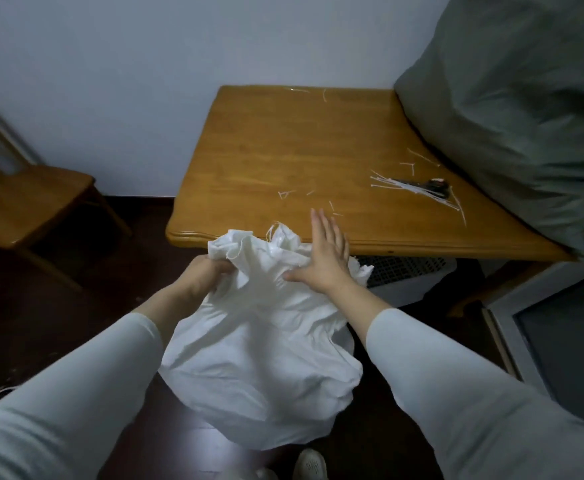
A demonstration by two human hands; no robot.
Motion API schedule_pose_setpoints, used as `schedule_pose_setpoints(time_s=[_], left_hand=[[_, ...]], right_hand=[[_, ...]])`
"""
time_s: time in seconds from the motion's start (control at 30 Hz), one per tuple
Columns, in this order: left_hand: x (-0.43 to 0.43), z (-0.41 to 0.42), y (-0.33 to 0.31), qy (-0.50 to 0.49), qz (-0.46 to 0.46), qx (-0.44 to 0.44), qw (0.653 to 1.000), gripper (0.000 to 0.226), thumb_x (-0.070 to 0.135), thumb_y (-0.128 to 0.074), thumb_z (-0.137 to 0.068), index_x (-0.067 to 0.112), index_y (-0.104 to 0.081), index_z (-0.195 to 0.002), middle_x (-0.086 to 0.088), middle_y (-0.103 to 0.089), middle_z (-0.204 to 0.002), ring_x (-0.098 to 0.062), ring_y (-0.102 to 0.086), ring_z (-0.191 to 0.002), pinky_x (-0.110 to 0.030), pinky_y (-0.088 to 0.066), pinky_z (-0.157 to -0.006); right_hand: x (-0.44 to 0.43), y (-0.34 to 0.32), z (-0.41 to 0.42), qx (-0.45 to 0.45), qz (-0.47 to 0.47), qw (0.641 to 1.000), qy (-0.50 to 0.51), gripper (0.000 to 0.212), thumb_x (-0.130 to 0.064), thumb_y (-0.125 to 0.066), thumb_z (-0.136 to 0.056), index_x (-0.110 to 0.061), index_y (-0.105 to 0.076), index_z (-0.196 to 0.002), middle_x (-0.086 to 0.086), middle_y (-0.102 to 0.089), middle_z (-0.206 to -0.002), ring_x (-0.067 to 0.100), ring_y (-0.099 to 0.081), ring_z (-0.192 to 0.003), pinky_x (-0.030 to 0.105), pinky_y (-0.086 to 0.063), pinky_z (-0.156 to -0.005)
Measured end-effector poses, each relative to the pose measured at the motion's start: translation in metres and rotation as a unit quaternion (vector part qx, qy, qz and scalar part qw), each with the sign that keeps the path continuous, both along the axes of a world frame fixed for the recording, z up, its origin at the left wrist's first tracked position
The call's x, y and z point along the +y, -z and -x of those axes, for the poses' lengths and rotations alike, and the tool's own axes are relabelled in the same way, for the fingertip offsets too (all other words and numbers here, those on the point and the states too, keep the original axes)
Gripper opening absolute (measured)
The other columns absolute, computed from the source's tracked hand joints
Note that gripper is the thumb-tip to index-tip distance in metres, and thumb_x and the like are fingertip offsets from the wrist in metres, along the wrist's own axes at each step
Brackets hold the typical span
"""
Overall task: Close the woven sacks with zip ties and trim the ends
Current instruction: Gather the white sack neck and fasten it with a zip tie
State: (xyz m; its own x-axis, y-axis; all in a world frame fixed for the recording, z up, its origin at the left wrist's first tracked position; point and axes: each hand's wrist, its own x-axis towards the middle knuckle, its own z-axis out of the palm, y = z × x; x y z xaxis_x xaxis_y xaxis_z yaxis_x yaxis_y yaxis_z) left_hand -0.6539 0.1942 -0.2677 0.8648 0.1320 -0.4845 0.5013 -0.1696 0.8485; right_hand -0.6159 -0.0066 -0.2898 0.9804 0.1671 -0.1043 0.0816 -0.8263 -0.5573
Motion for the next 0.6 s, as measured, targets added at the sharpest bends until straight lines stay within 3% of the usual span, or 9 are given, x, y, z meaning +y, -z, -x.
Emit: schedule_pose_setpoints(time_s=[0.07,0.1,0.17,0.23,0.33,0.43,0.5,0.53,0.6], left_hand=[[0.006,0.005,-0.007,0.007,0.016,0.006,1.0,0.007,0.007,-0.06,-0.073,0.01,-0.066,-0.076,0.001,-0.066,-0.06,-0.023,-0.058,-0.064,-0.029,-0.044,-0.059],[0.01,0.006,-0.011,0.004,0.027,0.01,1.0,0.014,0.011,-0.061,-0.068,0.009,-0.068,-0.081,-0.004,-0.069,-0.069,-0.027,-0.062,-0.071,-0.032,-0.049,-0.065],[0.019,0.003,-0.014,-0.03,0.058,-0.002,0.998,0.028,0.018,-0.064,-0.065,0.01,-0.07,-0.092,-0.012,-0.072,-0.093,-0.033,-0.066,-0.09,-0.044,-0.053,-0.084],[0.027,-0.001,-0.012,-0.067,0.054,-0.018,0.996,0.02,0.021,-0.066,-0.074,0.013,-0.069,-0.093,-0.013,-0.07,-0.101,-0.033,-0.065,-0.096,-0.047,-0.051,-0.091],[0.038,-0.011,-0.002,-0.094,0.016,-0.025,0.995,0.012,0.026,-0.057,-0.079,0.019,-0.065,-0.085,-0.01,-0.068,-0.096,-0.03,-0.064,-0.09,-0.044,-0.052,-0.086],[0.041,-0.012,-0.007,-0.052,0.004,-0.027,0.998,0.015,0.022,-0.053,-0.077,0.017,-0.054,-0.063,-0.007,-0.055,-0.071,-0.024,-0.054,-0.071,-0.028,-0.044,-0.07],[0.043,-0.01,-0.013,-0.003,0.101,-0.027,0.995,0.016,0.015,-0.054,-0.075,0.016,-0.055,-0.058,-0.004,-0.051,-0.065,-0.016,-0.047,-0.066,-0.021,-0.039,-0.066],[0.046,-0.011,-0.01,0.031,0.177,-0.026,0.983,0.005,0.015,-0.057,-0.068,0.014,-0.062,-0.067,-0.005,-0.056,-0.071,-0.019,-0.051,-0.074,-0.022,-0.041,-0.071],[0.057,-0.014,-0.003,0.178,0.197,-0.028,0.964,0.065,0.008,-0.058,-0.055,0.018,-0.052,-0.12,-0.001,-0.059,-0.108,-0.019,-0.054,-0.103,-0.026,-0.044,-0.088]], right_hand=[[0.005,-0.005,-0.011,0.035,0.0,0.999,-0.039,0.088,-0.04,-0.072,-0.075,-0.028,-0.021,-0.146,0.002,-0.036,-0.147,0.02,-0.024,-0.14,0.043,-0.005,-0.116],[0.008,-0.008,-0.014,0.054,-0.021,0.996,-0.061,0.058,-0.038,-0.067,-0.081,-0.024,-0.044,-0.133,0.002,-0.057,-0.125,0.021,-0.047,-0.122,0.041,-0.022,-0.109],[0.015,-0.016,-0.015,0.077,-0.09,0.99,-0.082,0.02,-0.033,-0.057,-0.09,-0.015,-0.061,-0.1,0.0,-0.06,-0.087,0.021,-0.055,-0.085,0.033,-0.038,-0.077],[0.023,-0.022,-0.015,0.074,-0.127,0.985,-0.091,0.016,-0.03,-0.053,-0.093,-0.017,-0.061,-0.099,-0.002,-0.058,-0.089,0.019,-0.054,-0.085,0.033,-0.039,-0.072],[0.036,-0.034,-0.022,0.042,-0.151,0.982,-0.105,0.007,-0.025,-0.053,-0.092,-0.023,-0.059,-0.09,-0.003,-0.059,-0.091,0.017,-0.054,-0.087,0.034,-0.041,-0.075],[0.053,-0.043,-0.033,0.02,-0.163,0.983,-0.08,0.009,-0.022,-0.054,-0.088,-0.024,-0.059,-0.081,-0.002,-0.06,-0.084,0.021,-0.056,-0.083,0.035,-0.041,-0.07],[0.068,-0.047,-0.04,0.01,-0.156,0.986,-0.062,0.013,-0.02,-0.055,-0.087,-0.03,-0.058,-0.079,-0.003,-0.062,-0.087,0.025,-0.059,-0.088,0.038,-0.046,-0.074],[0.075,-0.047,-0.043,0.009,-0.155,0.987,-0.047,0.013,-0.02,-0.056,-0.086,-0.031,-0.059,-0.08,-0.003,-0.062,-0.087,0.026,-0.06,-0.089,0.039,-0.047,-0.076],[0.089,-0.047,-0.05,0.017,-0.167,0.986,-0.009,0.009,-0.019,-0.057,-0.085,-0.026,-0.063,-0.082,-0.002,-0.063,-0.086,0.027,-0.06,-0.087,0.04,-0.048,-0.076]])
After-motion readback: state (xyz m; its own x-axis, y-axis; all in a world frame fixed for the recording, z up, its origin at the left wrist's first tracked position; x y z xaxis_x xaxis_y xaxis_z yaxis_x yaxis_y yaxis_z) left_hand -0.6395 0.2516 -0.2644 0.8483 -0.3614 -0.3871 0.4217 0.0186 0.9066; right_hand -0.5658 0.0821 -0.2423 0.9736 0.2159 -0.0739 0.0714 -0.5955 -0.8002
